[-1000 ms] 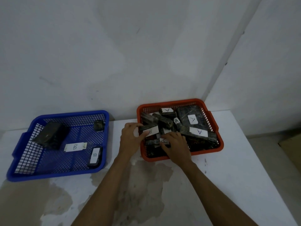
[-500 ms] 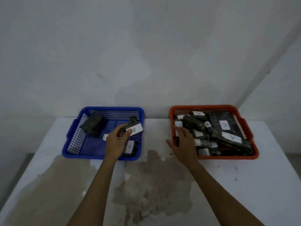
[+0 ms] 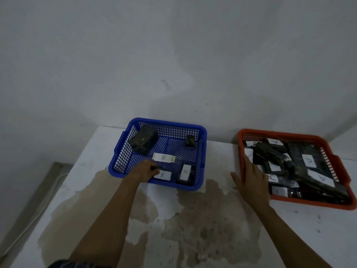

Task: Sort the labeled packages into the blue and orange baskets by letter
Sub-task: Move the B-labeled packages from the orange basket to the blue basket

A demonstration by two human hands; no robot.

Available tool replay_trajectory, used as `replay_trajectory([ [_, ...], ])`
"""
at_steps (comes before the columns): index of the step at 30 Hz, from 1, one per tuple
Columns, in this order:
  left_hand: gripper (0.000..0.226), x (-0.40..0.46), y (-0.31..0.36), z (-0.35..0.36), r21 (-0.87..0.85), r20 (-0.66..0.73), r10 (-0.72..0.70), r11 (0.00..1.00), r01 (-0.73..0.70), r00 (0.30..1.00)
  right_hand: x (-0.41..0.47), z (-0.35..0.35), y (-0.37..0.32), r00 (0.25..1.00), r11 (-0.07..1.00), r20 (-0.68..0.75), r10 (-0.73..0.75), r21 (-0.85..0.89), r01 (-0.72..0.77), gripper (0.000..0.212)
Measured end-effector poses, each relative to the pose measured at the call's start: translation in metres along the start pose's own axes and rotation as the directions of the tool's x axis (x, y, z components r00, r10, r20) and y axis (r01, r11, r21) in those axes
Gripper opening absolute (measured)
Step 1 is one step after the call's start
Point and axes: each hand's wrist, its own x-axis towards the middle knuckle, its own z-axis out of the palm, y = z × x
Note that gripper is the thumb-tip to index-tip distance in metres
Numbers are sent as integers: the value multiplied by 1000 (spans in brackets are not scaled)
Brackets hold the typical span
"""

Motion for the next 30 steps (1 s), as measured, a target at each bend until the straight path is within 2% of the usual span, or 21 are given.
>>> replay_trajectory([
  [9,38,13,-3,11,19,-61,-61,998,62,996,-2,-4,-2,1000,998,-25,-18,-67,17,76],
  [11,44,10,3,11,74,-185,-75,993,90,980,-2,-6,-2,1000,1000,-29,-7,-12,7,71],
  [13,41,6,20,14,93,-378,-18,994,58,926,-1,-10,1,999,994,-45,22,104,-17,62],
  [14,35,5,33,16,96,-452,44,995,-1,891,-1,-14,5,997,989,-64,38,148,-29,57],
  [16,25,5,66,25,78,-513,179,984,-162,840,-4,-23,19,989,985,-135,64,167,-42,49],
  [19,19,8,129,47,-5,-460,349,919,-395,817,-10,-45,54,955,987,-261,142,112,-116,41],
  [22,18,13,191,74,-74,-396,491,825,-560,776,-16,-70,97,933,980,-303,193,24,-195,36],
  [25,18,23,238,101,-58,-351,546,798,-600,760,-17,-88,134,946,978,-273,172,-68,-197,38],
  [30,20,46,289,126,-15,-334,560,801,-599,758,-5,-94,163,975,985,-183,130,-88,-148,42],
])
